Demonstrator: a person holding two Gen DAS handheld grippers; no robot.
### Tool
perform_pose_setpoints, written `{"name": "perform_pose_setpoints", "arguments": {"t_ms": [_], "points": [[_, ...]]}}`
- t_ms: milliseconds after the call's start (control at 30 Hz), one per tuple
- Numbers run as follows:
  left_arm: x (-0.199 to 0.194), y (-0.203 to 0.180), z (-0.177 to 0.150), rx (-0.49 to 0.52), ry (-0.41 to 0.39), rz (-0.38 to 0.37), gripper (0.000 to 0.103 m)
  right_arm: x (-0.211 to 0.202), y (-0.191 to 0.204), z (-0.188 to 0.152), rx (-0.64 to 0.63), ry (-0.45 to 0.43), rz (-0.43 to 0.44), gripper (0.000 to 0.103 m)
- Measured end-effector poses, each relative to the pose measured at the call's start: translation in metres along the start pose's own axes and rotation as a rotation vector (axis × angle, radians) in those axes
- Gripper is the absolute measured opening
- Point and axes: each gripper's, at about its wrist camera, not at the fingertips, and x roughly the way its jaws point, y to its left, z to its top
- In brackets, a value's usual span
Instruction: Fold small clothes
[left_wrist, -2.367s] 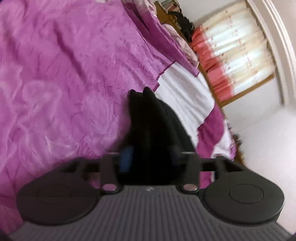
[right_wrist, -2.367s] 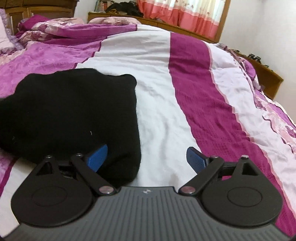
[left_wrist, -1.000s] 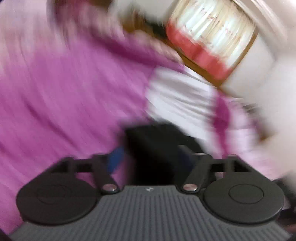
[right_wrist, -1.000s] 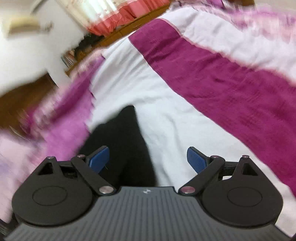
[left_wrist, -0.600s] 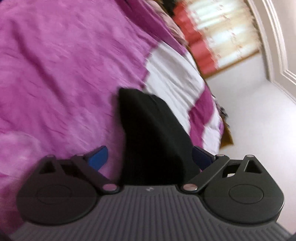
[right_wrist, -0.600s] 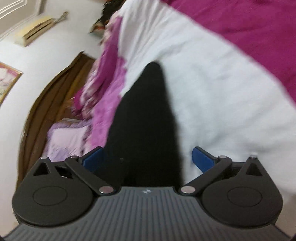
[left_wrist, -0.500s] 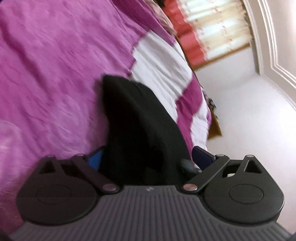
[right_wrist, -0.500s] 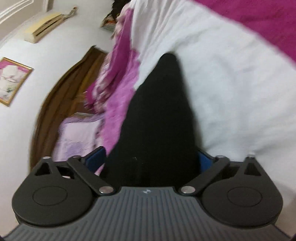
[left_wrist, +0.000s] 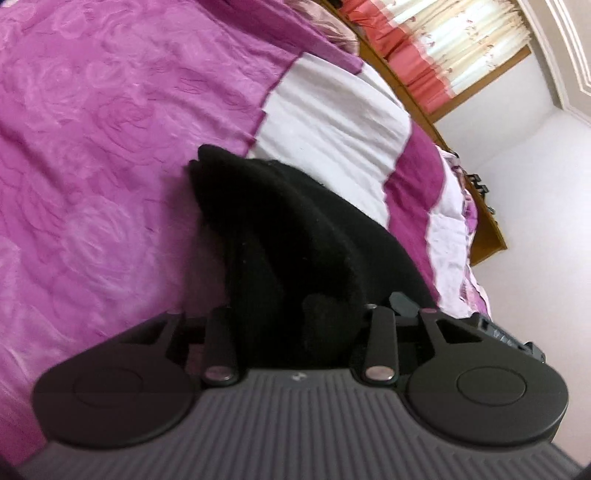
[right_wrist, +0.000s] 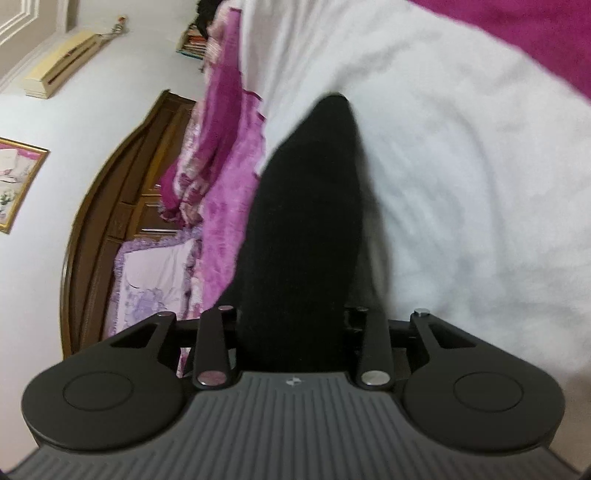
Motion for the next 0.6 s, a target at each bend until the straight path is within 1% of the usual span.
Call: {"name": "perform_pose_setpoints", "arguments": {"t_ms": [100,167,233,300,367,433,467,600], "points": [[0.005,-0.01,-0.015,-0.011,0.037,0.009,0.039,-0.023,0.008,0.004,-0.014,-0.021,0.016,0.039],[0.004,-0.024,-0.026,0.028,0.047,0.039,0.039,-0.035,0.013,0.004,-0.051,-0.013,-0.017,0.039],[0.001,-0.041,-0.036,0.086,0.062,0.088,0.039,-0.049,0.014,0.001,-0.085,-0.003,-0.055,0.039],[-0.003,-0.053,-0.049,0.142,0.062,0.109,0.039,-0.063,0.01,-0.003,-0.088,0.002,-0.067,0.039],[-0.01,-0.051,-0.062,0.117,0.084,0.11,0.039,-0.074,0.007,-0.009,-0.09,0.004,-0.081,0.039],[-0.019,-0.051,-0.074,0.097,0.102,0.108,0.039,-0.088,0.0,-0.021,-0.081,0.011,-0.098,0.039],[-0.025,-0.053,-0.08,0.105,0.103,0.112,0.039,-0.097,-0.002,-0.029,-0.077,0.016,-0.114,0.039],[-0.048,-0.069,-0.111,0.184,0.104,0.137,0.039,-0.132,-0.004,-0.059,-0.096,0.03,-0.134,0.039]]}}
